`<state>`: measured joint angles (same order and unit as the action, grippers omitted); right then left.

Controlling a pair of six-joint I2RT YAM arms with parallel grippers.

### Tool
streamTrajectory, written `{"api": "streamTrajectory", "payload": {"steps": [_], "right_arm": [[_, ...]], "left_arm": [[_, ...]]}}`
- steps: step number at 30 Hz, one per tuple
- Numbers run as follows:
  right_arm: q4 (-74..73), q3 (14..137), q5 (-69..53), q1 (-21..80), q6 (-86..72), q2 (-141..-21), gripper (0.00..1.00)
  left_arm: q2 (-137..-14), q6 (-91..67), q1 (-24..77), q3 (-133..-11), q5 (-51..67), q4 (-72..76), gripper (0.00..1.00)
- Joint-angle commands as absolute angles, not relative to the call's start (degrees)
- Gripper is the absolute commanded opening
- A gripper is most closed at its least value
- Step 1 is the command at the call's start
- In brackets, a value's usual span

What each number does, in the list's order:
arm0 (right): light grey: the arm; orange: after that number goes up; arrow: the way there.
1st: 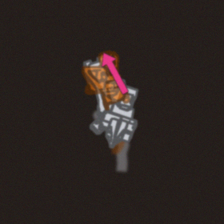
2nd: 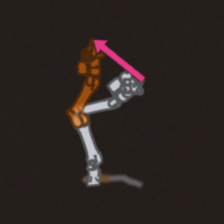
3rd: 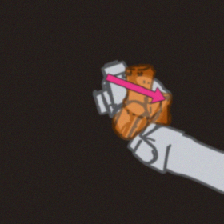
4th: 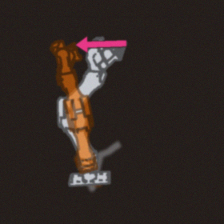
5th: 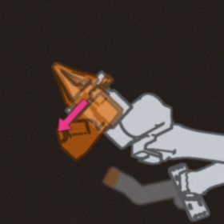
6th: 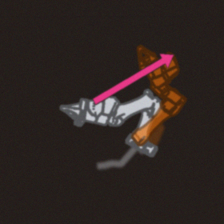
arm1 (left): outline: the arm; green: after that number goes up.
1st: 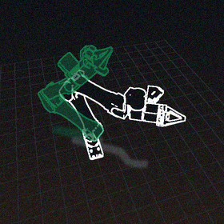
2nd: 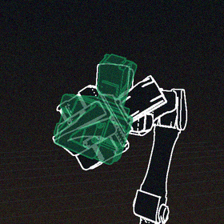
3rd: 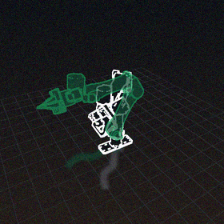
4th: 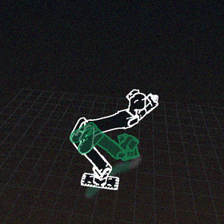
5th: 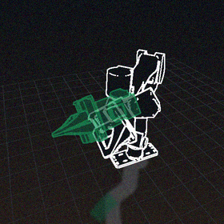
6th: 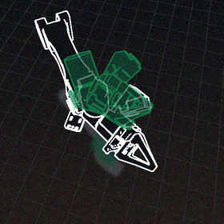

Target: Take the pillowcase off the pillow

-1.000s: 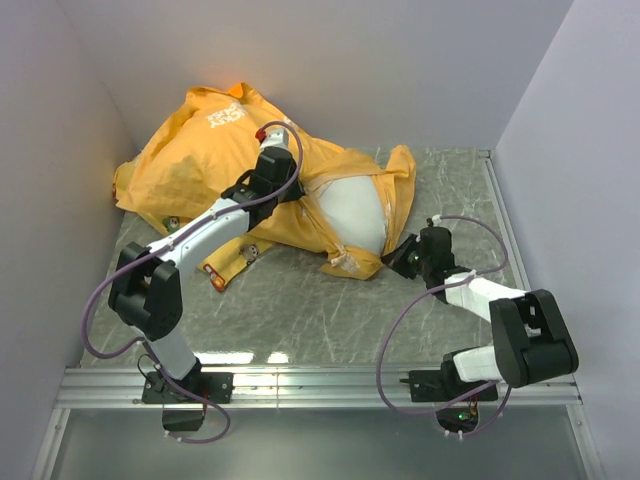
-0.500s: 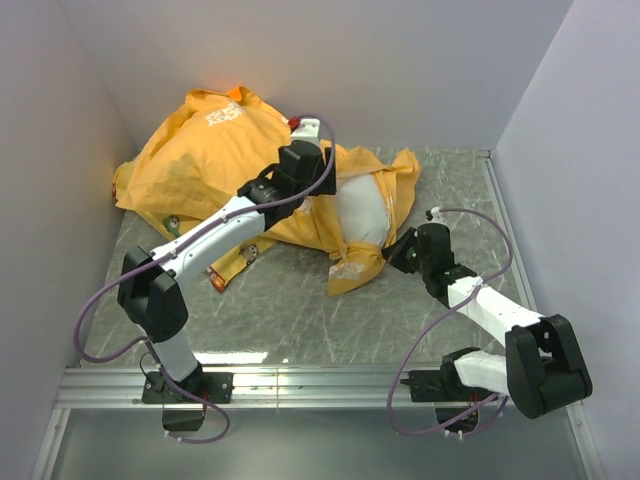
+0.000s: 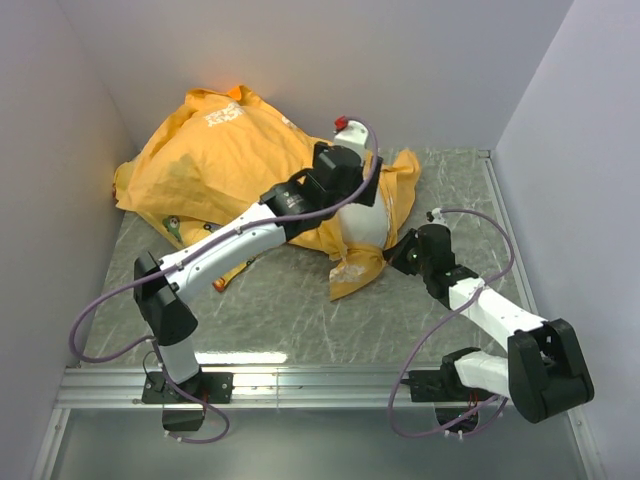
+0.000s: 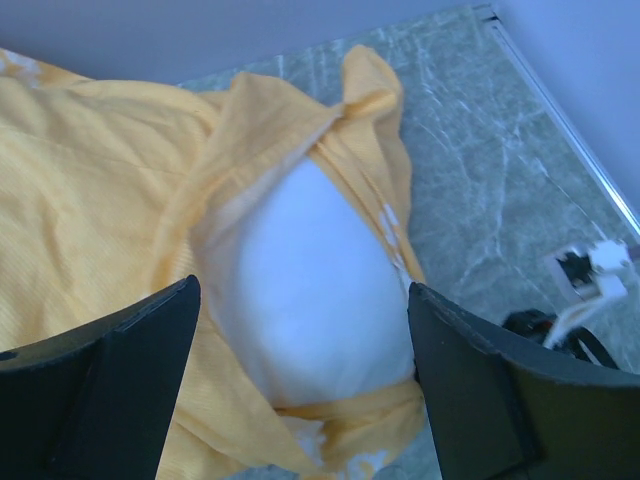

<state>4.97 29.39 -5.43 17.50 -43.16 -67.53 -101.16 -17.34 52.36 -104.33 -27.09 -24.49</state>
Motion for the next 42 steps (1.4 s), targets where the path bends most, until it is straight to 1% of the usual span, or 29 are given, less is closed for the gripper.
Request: {"api": "streamTrajectory", "payload": {"steps": [1, 3, 9, 13, 17, 20, 22, 23, 24, 26, 27, 30, 34, 35, 40, 42], "right_arm": [[5.45, 30.67, -4.57, 18.02, -42.45, -64.95, 0.00], [5.80, 29.89, -4.22, 18.10, -42.80, -64.07, 0.00], [6.59, 28.04, -3.52, 18.02, -43.15, -62.49, 0.00], [6.77, 27.25, -3.34, 18.10, -42.98, -62.49, 0.00], [7.12, 26.98, -3.69, 18.02, -42.80, -62.67, 0.00], [6.94, 27.07, -3.69, 18.02, -42.63, -62.23, 0.00], [6.33, 27.33, -3.43, 18.02, -42.10, -61.88, 0.00], [6.15, 27.51, -3.25, 18.10, -41.66, -61.61, 0.00], [5.54, 27.77, -3.16, 18.11, -41.40, -61.61, 0.00], [4.92, 28.30, -3.43, 18.11, -40.08, -61.52, 0.00], [4.49, 28.56, -4.04, 18.11, -39.90, -61.52, 0.00], [3.87, 29.00, -4.31, 18.98, -38.85, -61.61, 0.00], [3.78, 28.65, -2.12, 21.61, -37.27, -61.26, 0.00], [4.21, 28.13, -1.67, 22.49, -37.18, -61.26, 0.00], [6.76, 26.46, -0.18, 25.05, -37.87, -66.08, 0.00], [7.56, 26.45, 1.13, 24.96, -38.49, -68.02, 0.00]], "left_arm": [[-102.91, -16.78, 56.77, -106.70, -32.94, -26.10, 0.91], [-106.06, -17.40, 59.14, -106.70, -34.88, -26.46, 0.93], [-114.50, -21.00, 61.17, -109.16, -37.35, -28.47, 0.99], [-118.29, -21.88, 60.91, -109.42, -42.18, -30.14, 0.99], [-120.93, -22.15, 59.33, -108.81, -43.77, -30.94, 0.99], [-123.22, -21.54, 58.28, -110.55, -44.38, -31.99, 0.99], [-124.89, -21.01, 57.57, -112.32, -43.16, -33.04, 0.73], [-125.15, -20.83, 56.87, -113.98, -42.72, -33.74, 0.55], [-125.33, -20.48, 56.60, -114.78, -42.11, -34.01, 0.27], [-125.25, -19.78, 55.38, -117.40, -39.82, -34.54, 0.07], [-124.72, -19.69, 54.94, -118.55, -39.12, -35.06, 0.00], [-123.14, -19.16, 52.92, -122.77, -36.22, -35.68, 0.00], [-122.26, -21.70, 47.83, -128.92, -31.48, -37.70, 0.00], [-121.73, -22.49, 46.68, -130.59, -28.59, -37.88, 0.00], [-119.45, -27.59, 40.44, -132.01, -18.65, -36.83, 0.00], [-117.96, -28.21, 39.82, -132.28, -15.57, -36.91, 0.00]]}}
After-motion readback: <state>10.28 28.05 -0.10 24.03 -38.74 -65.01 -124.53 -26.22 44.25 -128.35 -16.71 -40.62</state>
